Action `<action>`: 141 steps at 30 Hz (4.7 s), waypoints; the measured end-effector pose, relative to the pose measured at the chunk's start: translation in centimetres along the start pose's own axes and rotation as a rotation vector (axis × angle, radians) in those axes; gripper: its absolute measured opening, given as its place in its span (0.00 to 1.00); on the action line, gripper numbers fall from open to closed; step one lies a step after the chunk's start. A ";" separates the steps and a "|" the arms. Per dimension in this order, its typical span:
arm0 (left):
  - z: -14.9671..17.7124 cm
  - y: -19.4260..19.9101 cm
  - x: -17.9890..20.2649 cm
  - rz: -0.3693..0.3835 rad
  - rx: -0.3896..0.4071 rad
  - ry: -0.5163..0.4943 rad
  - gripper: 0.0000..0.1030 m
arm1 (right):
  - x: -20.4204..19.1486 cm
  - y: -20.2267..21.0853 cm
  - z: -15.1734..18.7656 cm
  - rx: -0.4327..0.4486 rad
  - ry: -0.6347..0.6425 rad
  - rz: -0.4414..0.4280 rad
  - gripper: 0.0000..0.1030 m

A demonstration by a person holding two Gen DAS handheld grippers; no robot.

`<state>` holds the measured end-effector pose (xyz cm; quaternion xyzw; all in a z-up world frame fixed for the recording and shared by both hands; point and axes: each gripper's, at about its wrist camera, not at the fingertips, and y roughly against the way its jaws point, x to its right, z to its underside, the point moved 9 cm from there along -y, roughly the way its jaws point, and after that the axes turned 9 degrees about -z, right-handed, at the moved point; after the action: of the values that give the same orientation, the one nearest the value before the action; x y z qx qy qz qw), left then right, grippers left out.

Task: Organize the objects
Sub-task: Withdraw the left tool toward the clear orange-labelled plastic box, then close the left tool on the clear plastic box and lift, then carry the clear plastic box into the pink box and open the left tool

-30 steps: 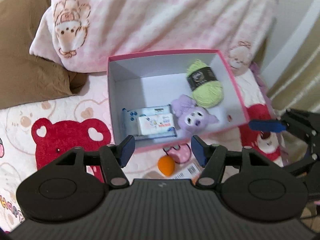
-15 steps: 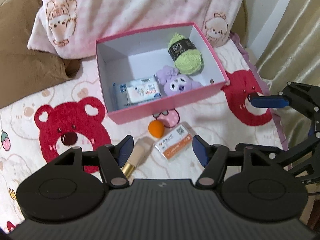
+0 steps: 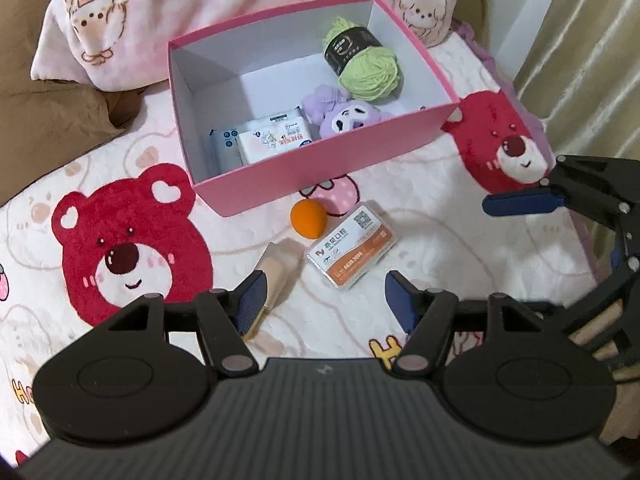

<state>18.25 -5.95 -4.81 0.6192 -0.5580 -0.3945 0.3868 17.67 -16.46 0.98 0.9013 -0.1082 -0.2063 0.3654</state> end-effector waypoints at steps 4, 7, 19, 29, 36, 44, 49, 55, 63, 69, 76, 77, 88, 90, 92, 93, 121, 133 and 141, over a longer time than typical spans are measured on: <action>0.6 -2.1 0.3 0.004 -0.024 0.016 0.63 | -0.1 -2.1 1.0 -0.009 0.029 -0.014 0.76; 1.2 -3.7 0.5 -0.003 -0.034 0.035 0.63 | 0.4 -3.7 1.8 -0.018 0.049 0.001 0.78; 2.5 -9.6 2.4 0.065 0.064 0.087 0.63 | 3.8 -8.5 5.5 0.055 0.048 0.052 0.86; 3.4 -14.1 1.9 0.141 0.055 0.274 0.64 | 4.8 -11.2 5.5 0.091 0.091 0.059 0.87; 3.4 -14.6 2.5 0.179 0.082 0.312 0.60 | 5.7 -12.0 6.0 0.074 0.069 0.059 0.87; 3.2 -14.8 4.2 0.281 0.064 0.351 0.59 | 6.3 -10.2 6.4 0.022 0.025 0.112 0.89; 3.4 -14.3 5.0 0.279 0.079 0.319 0.58 | 6.8 -9.7 7.3 0.006 -0.011 0.068 0.91; 3.5 -14.0 2.7 0.271 0.083 0.387 0.56 | 6.7 -10.4 7.4 0.014 0.012 0.078 0.94; 2.9 -15.4 2.3 0.347 0.033 0.496 0.43 | 7.8 -11.4 7.5 0.038 -0.011 0.089 0.95; 2.9 -15.3 2.9 0.325 0.036 0.506 0.44 | 7.8 -11.4 7.6 0.032 -0.010 0.086 0.95; 2.4 -15.0 3.7 0.261 0.045 0.464 0.46 | 7.7 -11.8 7.9 0.056 -0.032 0.132 0.94; 2.4 -15.0 3.8 0.257 0.043 0.465 0.46 | 7.7 -11.8 7.9 0.053 -0.032 0.128 0.94; 2.2 -12.5 4.1 0.296 0.060 0.436 0.43 | 6.0 -8.6 8.0 0.019 0.070 0.097 0.93; 1.8 -11.6 4.1 0.312 0.072 0.430 0.43 | 5.6 -7.7 7.8 0.030 0.078 0.086 0.93; 1.6 -10.8 4.1 0.325 0.070 0.427 0.43 | 5.4 -7.1 7.5 0.045 0.084 0.085 0.93; 1.5 -10.3 4.1 0.316 0.076 0.418 0.43 | 5.4 -6.8 7.4 0.047 0.072 0.079 0.88; -7.2 2.1 -0.1 0.195 0.197 0.257 0.43 | 5.2 1.0 -5.5 0.239 -0.169 0.093 0.54; -15.7 -1.4 -5.4 0.091 0.192 0.322 0.43 | 10.7 -4.4 -13.4 0.157 -0.315 0.050 0.54; -17.9 -8.7 -8.0 0.064 0.198 0.414 0.43 | 16.0 -11.8 -14.8 0.090 -0.391 0.048 0.54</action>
<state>37.59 3.36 -5.40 0.7039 -0.5221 -0.1899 0.4425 39.18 -4.55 -2.37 0.8566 -0.2075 -0.3634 0.3018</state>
